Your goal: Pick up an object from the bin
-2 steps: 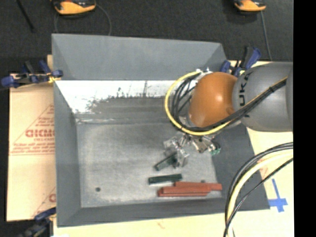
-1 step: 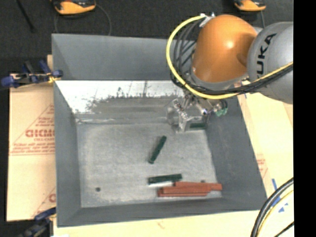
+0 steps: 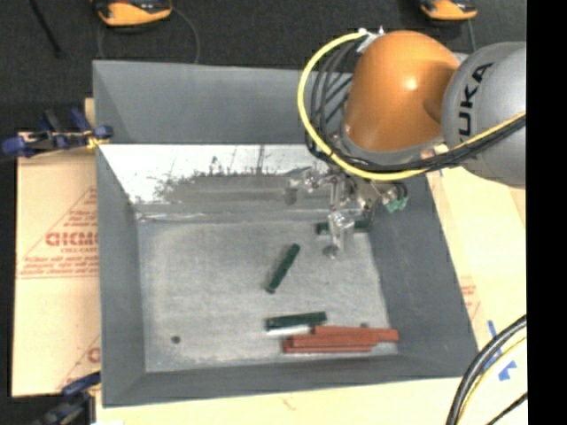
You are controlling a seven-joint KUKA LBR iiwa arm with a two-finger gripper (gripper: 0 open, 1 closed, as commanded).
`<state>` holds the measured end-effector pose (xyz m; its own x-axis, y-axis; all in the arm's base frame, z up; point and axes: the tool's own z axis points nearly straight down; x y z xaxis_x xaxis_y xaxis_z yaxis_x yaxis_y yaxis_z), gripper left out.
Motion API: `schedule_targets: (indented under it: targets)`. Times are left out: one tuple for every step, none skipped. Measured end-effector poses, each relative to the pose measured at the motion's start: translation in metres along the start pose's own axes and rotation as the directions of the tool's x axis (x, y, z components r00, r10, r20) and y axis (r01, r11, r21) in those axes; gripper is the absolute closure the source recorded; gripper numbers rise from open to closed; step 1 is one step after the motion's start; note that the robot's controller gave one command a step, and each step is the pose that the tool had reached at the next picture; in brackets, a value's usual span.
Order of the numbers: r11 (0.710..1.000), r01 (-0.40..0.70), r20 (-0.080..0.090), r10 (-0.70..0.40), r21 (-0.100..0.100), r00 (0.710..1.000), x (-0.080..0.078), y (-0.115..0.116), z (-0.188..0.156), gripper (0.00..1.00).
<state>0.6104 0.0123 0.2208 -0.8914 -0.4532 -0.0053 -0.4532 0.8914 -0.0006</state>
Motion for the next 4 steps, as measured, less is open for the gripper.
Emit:
schedule_targets:
  targets:
    - [0.927,0.375,-0.004,-0.375,-0.003,0.927,0.000,-0.010,0.130,0.00]
    - [0.929,0.370,0.000,-0.370,-0.001,0.929,-0.001,-0.010,0.127,1.00]
    - [0.930,0.368,0.000,-0.368,-0.001,0.930,-0.001,-0.010,0.127,0.00]
    - [0.823,0.567,0.001,-0.567,0.004,0.823,-0.017,0.007,0.148,0.00]
